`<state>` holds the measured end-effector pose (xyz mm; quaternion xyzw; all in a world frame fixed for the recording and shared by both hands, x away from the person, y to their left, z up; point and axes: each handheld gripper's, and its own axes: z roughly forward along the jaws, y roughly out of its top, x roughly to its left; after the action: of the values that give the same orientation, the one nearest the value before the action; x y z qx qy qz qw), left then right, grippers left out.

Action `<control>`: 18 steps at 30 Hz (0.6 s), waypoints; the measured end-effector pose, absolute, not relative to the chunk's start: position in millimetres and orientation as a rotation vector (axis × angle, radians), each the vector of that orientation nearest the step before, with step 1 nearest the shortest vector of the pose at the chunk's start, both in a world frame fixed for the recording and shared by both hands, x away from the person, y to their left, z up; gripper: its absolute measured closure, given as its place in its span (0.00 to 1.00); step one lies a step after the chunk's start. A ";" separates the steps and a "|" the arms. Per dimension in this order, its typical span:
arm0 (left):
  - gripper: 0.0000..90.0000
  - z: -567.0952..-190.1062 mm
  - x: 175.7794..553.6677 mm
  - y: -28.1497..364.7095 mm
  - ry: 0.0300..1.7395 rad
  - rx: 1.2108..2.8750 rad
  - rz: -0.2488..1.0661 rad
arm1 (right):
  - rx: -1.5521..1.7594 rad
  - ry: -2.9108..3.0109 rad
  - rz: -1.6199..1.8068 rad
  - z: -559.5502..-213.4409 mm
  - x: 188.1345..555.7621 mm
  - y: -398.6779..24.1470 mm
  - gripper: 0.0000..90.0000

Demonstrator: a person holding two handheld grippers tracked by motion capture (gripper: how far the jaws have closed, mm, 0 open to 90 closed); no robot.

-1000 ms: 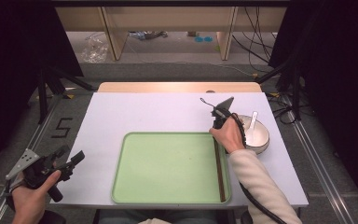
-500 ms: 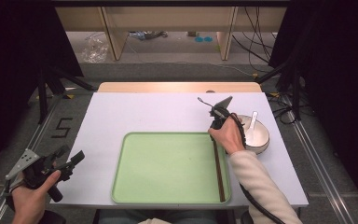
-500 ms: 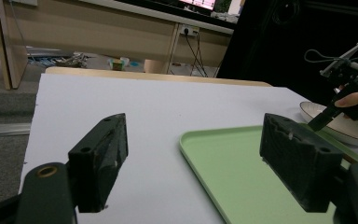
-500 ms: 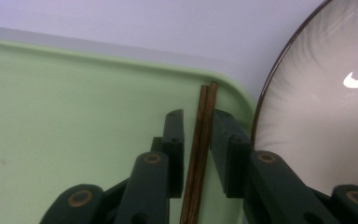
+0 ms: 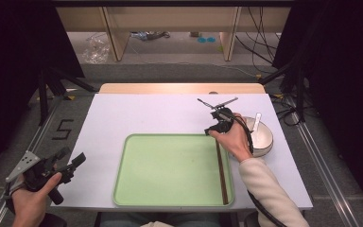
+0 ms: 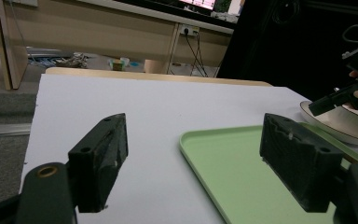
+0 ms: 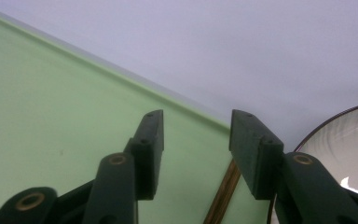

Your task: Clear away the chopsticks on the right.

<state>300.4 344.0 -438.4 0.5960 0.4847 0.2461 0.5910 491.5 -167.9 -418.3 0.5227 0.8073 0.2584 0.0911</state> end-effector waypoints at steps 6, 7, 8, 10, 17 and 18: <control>0.26 -438.3 300.3 344.2 1.127 1.393 0.575 | 1.440 2.401 0.873 -418.2 481.3 -179.1 0.58; 0.26 -438.2 300.1 344.4 1.126 1.398 0.576 | 1.435 2.378 0.887 -417.4 478.8 -179.6 0.58; 0.26 -438.2 300.6 345.1 1.112 1.407 0.580 | 1.454 2.369 0.897 -415.7 474.6 -179.9 0.58; 0.26 -438.1 300.5 344.9 1.115 1.402 0.581 | 1.411 2.374 0.935 -412.5 469.0 -184.2 0.58; 0.26 -437.8 300.3 344.7 1.113 1.406 0.584 | 1.253 2.290 1.143 -406.5 444.5 -194.6 0.51; 0.26 -438.3 300.8 344.3 1.106 1.395 0.583 | 1.257 2.284 1.170 -405.2 440.3 -195.0 0.50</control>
<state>300.8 344.3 -438.3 0.5999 0.4756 0.2506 0.5926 440.3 -195.0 -405.2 0.4355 0.7911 0.4055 0.1415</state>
